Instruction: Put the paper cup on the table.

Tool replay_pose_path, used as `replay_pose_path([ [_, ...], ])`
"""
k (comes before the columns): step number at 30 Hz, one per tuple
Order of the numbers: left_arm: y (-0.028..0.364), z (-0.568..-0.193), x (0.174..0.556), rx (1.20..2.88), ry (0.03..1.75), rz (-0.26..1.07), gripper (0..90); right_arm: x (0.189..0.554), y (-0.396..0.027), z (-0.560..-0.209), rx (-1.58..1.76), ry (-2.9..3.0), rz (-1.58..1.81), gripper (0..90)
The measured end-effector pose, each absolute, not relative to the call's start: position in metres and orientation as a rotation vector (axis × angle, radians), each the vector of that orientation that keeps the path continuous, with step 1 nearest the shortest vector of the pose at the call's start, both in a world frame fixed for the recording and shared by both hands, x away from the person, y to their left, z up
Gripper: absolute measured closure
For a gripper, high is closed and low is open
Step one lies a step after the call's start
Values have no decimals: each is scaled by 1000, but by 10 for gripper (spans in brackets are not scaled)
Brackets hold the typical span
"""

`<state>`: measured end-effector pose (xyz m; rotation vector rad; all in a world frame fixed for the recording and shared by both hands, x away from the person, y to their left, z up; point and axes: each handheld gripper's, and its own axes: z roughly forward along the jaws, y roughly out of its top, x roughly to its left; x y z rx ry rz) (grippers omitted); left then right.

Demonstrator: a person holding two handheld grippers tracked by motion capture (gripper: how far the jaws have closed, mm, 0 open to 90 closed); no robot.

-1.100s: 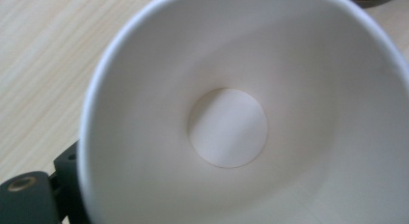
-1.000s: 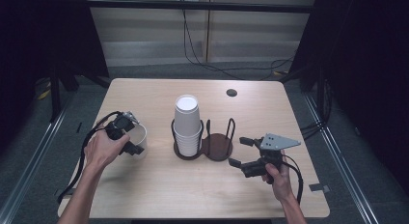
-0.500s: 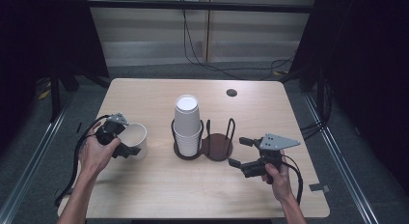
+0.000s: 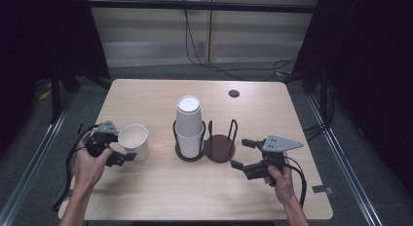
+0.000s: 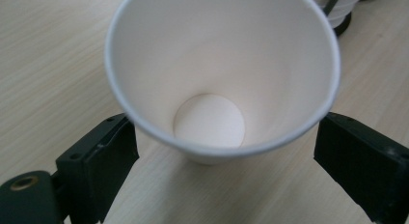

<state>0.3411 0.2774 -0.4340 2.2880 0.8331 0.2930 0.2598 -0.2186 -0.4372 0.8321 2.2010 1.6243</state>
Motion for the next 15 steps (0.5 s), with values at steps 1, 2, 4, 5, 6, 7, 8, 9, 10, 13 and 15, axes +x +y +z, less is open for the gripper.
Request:
replay_pose_path([
  [1, 278, -435, 338, 2281, 828, 269, 58, 260, -219, -437, 833, 2200, 1623, 133],
  [2, 279, -436, 336, 2271, 829, 269, 66, 260, -218, -438, 832, 2203, 1621, 132],
  [4, 281, -437, 331, 2256, 854, 294, 101, 259, -219, -439, 834, 2197, 1626, 133],
  [5, 282, -439, 328, 2243, 873, 287, 118, 259, -220, -440, 841, 2195, 1625, 133],
  [6, 283, -440, 326, 2237, 873, 302, 143, 259, -220, -441, 847, 2196, 1627, 133],
  [7, 283, -442, 323, 2230, 878, 295, 164, 258, -221, -443, 851, 2197, 1624, 133],
  [8, 283, -443, 320, 2223, 896, 300, 157, 258, -223, -444, 857, 2195, 1623, 133],
  [9, 283, -444, 317, 2201, 894, 311, 160, 257, -224, -445, 862, 2192, 1622, 133],
  [10, 283, -445, 314, 2166, 894, 293, 160, 256, -225, -446, 873, 2191, 1614, 133],
  [13, 284, -445, 305, 2117, 892, 308, 161, 255, -226, -447, 881, 2188, 1610, 133],
  [15, 284, -446, 298, 2082, 891, 290, 161, 254, -227, -446, 882, 2183, 1603, 133],
])
